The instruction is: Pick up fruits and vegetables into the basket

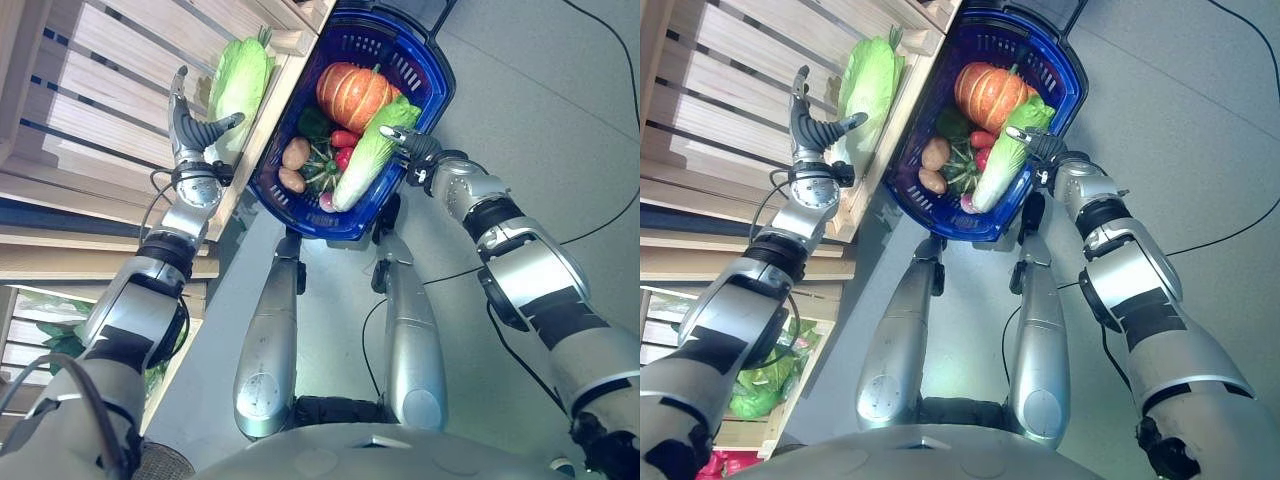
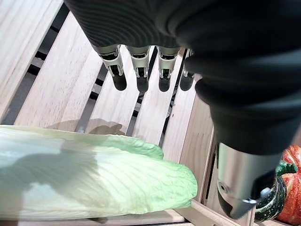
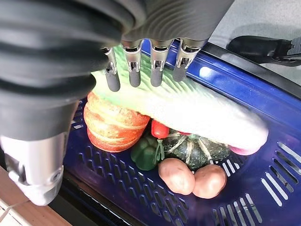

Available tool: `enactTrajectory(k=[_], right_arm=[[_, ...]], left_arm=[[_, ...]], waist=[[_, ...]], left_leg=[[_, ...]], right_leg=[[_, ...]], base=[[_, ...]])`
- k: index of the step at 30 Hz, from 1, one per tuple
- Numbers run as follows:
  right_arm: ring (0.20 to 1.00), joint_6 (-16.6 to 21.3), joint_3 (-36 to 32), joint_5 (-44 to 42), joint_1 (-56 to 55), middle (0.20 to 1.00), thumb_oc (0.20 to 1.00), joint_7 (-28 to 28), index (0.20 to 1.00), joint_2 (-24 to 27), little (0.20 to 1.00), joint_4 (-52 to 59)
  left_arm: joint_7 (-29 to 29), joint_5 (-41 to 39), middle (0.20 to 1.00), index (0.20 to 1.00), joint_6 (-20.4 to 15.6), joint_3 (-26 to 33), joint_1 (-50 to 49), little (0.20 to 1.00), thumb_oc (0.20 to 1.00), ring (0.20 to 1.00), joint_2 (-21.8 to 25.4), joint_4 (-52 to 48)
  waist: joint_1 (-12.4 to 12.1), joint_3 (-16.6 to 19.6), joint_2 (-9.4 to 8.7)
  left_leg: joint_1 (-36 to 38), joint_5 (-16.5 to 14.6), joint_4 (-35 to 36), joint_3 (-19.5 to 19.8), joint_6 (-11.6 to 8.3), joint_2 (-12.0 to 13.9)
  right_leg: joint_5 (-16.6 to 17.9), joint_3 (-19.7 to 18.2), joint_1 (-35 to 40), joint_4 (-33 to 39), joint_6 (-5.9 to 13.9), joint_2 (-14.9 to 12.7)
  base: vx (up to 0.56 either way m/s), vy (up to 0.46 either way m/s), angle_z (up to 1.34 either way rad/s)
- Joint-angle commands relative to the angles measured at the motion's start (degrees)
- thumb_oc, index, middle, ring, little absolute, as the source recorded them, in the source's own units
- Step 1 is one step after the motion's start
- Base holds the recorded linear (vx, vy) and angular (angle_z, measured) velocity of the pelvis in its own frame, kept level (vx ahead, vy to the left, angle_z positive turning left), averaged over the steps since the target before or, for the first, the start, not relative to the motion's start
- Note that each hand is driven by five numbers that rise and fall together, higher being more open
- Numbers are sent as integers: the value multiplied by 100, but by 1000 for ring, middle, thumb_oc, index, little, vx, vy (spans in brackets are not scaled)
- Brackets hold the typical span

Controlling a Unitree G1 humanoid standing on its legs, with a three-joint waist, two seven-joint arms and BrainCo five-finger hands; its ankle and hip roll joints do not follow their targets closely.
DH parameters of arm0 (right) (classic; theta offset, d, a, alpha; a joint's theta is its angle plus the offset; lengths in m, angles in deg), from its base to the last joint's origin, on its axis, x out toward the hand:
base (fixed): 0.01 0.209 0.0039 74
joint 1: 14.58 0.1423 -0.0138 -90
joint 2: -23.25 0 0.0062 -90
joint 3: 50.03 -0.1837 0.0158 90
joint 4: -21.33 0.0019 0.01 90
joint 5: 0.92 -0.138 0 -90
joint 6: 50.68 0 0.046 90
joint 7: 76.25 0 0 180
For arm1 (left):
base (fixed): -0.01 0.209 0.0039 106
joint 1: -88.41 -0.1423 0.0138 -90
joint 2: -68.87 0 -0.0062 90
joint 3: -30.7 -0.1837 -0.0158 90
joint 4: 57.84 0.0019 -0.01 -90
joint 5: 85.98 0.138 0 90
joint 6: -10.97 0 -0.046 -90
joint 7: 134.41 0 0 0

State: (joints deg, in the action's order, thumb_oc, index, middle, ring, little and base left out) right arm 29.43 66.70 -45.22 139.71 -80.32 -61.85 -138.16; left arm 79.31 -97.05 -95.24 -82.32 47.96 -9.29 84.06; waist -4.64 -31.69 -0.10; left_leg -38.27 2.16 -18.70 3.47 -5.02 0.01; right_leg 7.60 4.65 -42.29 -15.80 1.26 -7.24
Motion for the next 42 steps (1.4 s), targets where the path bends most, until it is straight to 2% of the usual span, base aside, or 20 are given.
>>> enactTrajectory(k=[1,4,6,7,10,17,24,25,27,28,33,39,42], right_arm=[[1000,545,-64,189,192,1000,1000,69,1000,54,1000,-13],[1000,900,25,287,139,1000,1000,306,1000,111,1000,366],[1000,1104,76,316,8,1000,1000,666,1000,171,1000,827],[1000,1064,79,303,-11,1000,1000,706,1000,178,1000,903],[1000,1340,49,411,-285,1000,1000,1266,1000,326,1000,1664],[1000,1753,-90,921,-1015,1000,1000,2072,1000,753,1000,2919],[1000,2313,-451,1312,-1866,1000,1000,2788,1000,1003,1000,3476],[1000,2464,-522,1426,-1978,1000,1000,3045,1000,1018,1000,3484],[1000,2556,-615,1508,-2107,1000,1000,3255,1000,1017,1000,3489],[1000,2611,-720,1535,-2242,1000,1000,3551,1000,1008,1000,3450],[1000,2894,-1013,1377,-2507,1000,1000,3984,1000,1009,1000,2854],[1000,3100,-1410,892,-2490,1000,1000,3616,1000,1064,1000,1378],[1000,3072,-1517,709,-2433,1000,1000,3429,1000,1067,1000,739]], left_arm=[[283,289,1000,1000,199,105,-22,1000,1000,1000,-105,-23],[374,372,1000,1000,441,114,-58,1000,1000,1000,-62,17],[478,366,1000,1000,587,126,-149,1000,1000,1000,-27,38],[488,367,1000,1000,597,130,-164,1000,1000,1000,-26,33],[678,520,1000,1000,760,210,-336,1000,1000,1000,19,38],[994,661,1000,1000,1117,322,-589,1000,1000,1000,127,102],[1111,817,1000,1000,1435,347,-677,1000,1000,1000,266,371],[1116,804,1000,1000,1475,352,-677,1000,1000,1000,276,431],[1127,815,1000,1000,1467,348,-665,1000,1000,1000,282,569],[1158,834,1000,1000,1458,349,-659,1000,1000,1000,287,709],[1207,761,1000,1000,1379,353,-553,1000,1000,1000,309,1152],[1039,691,1000,1000,1420,341,-270,1000,1000,1000,409,1792],[880,626,1000,1000,1535,317,-100,1000,1000,1000,453,2108]], waist=[[18,189,546],[58,189,497],[105,189,449],[111,189,445],[212,189,374],[455,189,250],[694,189,174],[728,189,167],[772,189,155],[820,189,146],[919,189,117],[953,189,86],[953,189,65]], left_leg=[[-183,132,267,-159,165,-376],[-195,151,280,-170,152,-364],[-189,154,293,-174,146,-350],[-189,155,296,-177,146,-348],[-207,161,344,-221,148,-307],[-222,156,403,-292,142,-246],[-230,134,416,-354,131,-200],[-228,127,418,-361,130,-194],[-222,124,425,-374,129,-185],[-224,120,430,-391,129,-173],[-255,80,398,-427,132,-146],[-278,45,370,-467,148,-114],[-281,31,353,-480,157,-95]], right_leg=[[-925,337,144,-564,145,377],[-906,324,142,-545,154,404],[-895,300,145,-529,160,430],[-894,295,143,-527,161,434],[-884,233,104,-499,163,493],[-853,112,44,-447,182,563],[-840,-2,9,-412,208,596],[-844,-22,4,-415,210,604],[-842,-44,9,-404,214,612],[-843,-79,2,-397,211,625],[-849,-135,-24,-381,209,639],[-868,-159,-30,-372,202,663],[-874,-160,-29,-377,192,671]], base=[[0,0,0],[0,0,0],[0,0,0],[0,0,0],[0,0,0],[-8,19,-3],[-6,33,-5],[-3,34,-13],[-2,35,-12],[0,29,-7],[0,34,-5],[5,13,-7],[9,2,-4]])
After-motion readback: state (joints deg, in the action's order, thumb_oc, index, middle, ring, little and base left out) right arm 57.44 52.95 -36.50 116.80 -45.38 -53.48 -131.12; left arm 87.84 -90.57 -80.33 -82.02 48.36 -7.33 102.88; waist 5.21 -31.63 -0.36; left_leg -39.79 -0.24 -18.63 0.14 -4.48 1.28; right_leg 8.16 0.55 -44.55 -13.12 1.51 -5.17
